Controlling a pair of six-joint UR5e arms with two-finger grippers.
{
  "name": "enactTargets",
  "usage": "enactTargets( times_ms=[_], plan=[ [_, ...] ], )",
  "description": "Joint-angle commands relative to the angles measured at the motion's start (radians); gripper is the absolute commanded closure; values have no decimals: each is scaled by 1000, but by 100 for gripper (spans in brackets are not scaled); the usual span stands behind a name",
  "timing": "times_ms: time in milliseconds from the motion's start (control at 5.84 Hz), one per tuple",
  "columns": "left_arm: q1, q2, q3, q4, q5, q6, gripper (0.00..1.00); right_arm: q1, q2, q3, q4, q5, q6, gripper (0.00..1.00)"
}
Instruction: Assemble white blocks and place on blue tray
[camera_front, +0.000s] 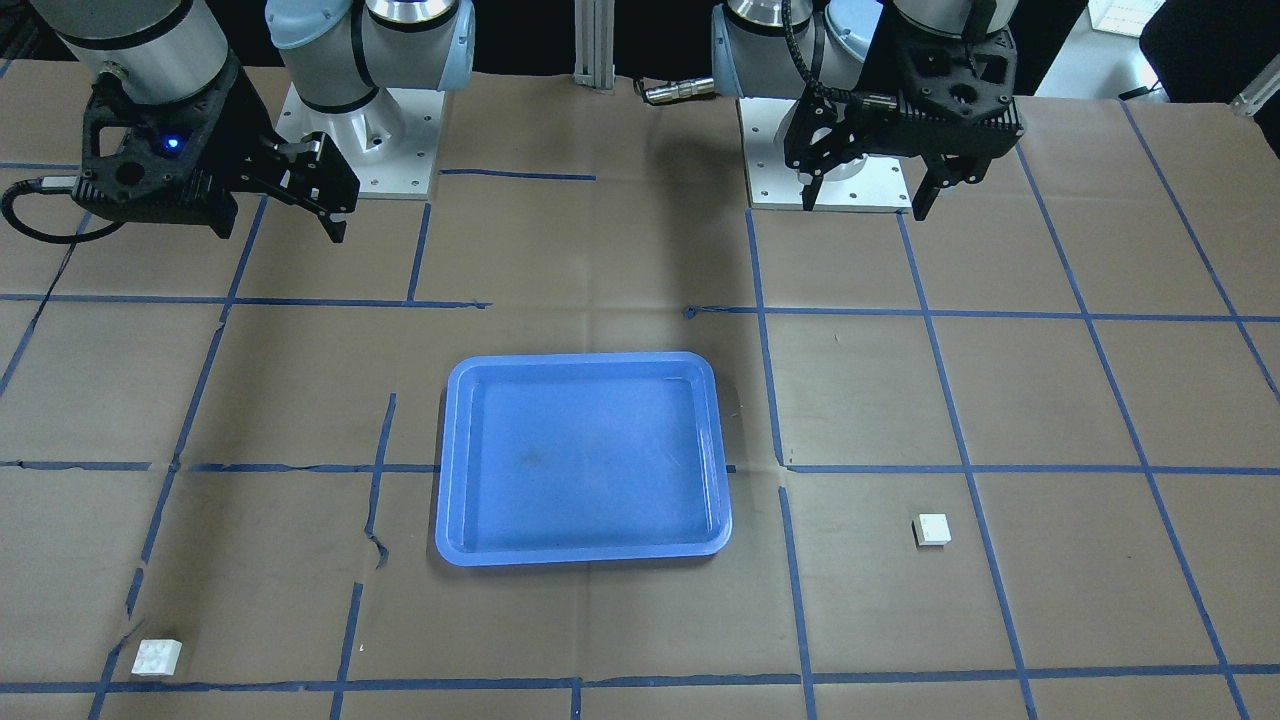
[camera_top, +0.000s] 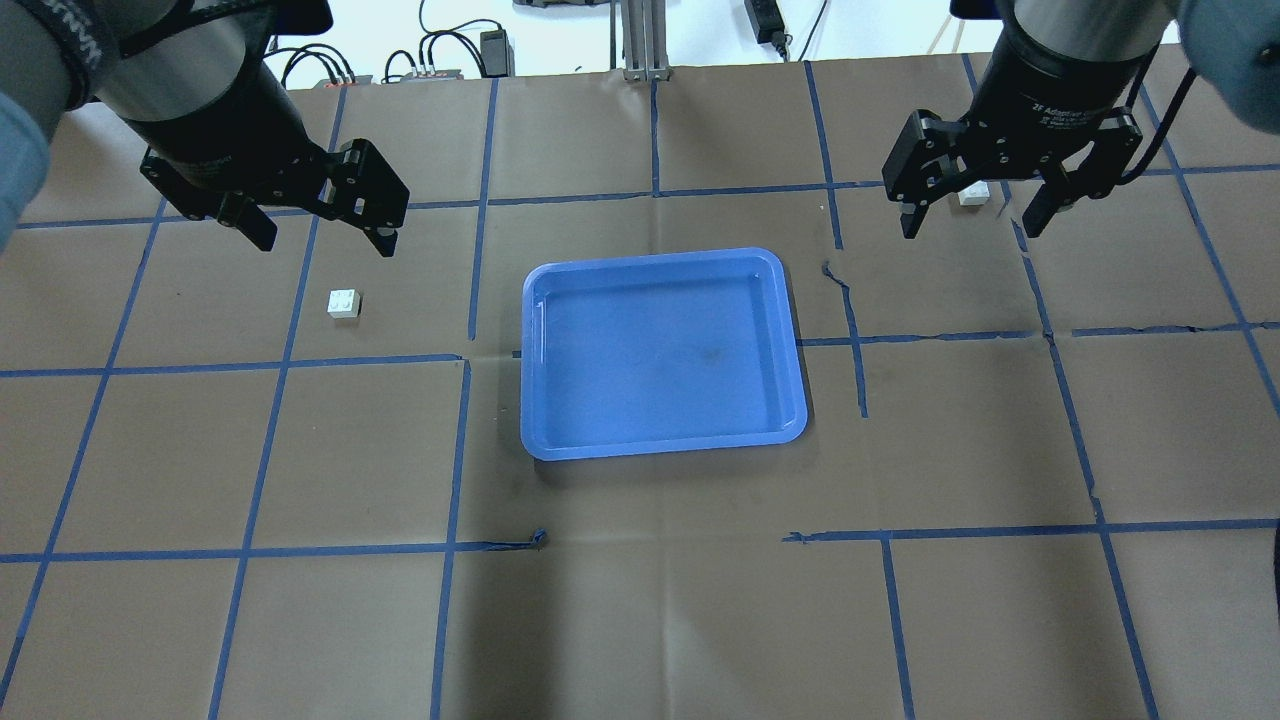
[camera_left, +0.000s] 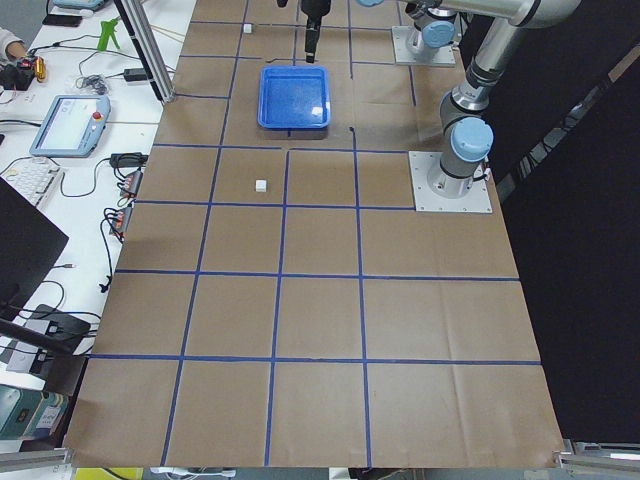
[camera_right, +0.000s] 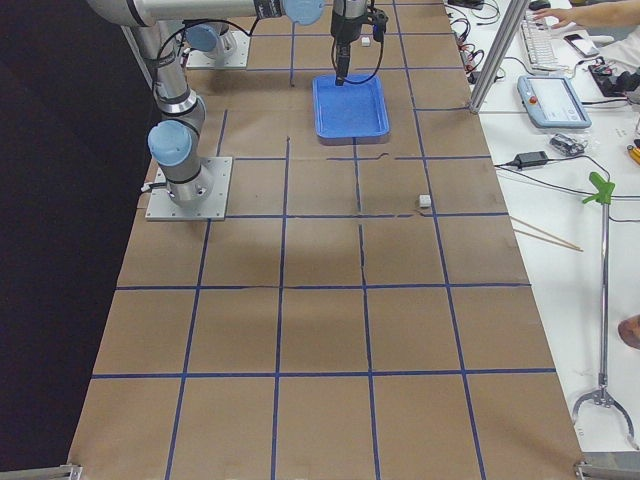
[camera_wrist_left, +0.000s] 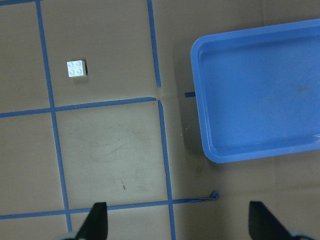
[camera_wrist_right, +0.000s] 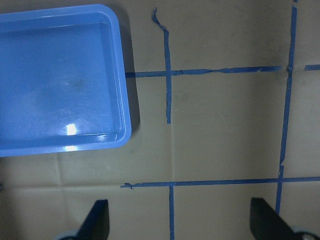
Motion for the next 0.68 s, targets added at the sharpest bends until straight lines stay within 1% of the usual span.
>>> enactTargets(
  times_ms=[0,514],
  plan=[
    [0,0,0,0,-1,0,1,0,0,0,0,-1,0,0],
    [1,3,0,0,-1,0,1,8,5,0,-9,5,-44,0]
  ],
)
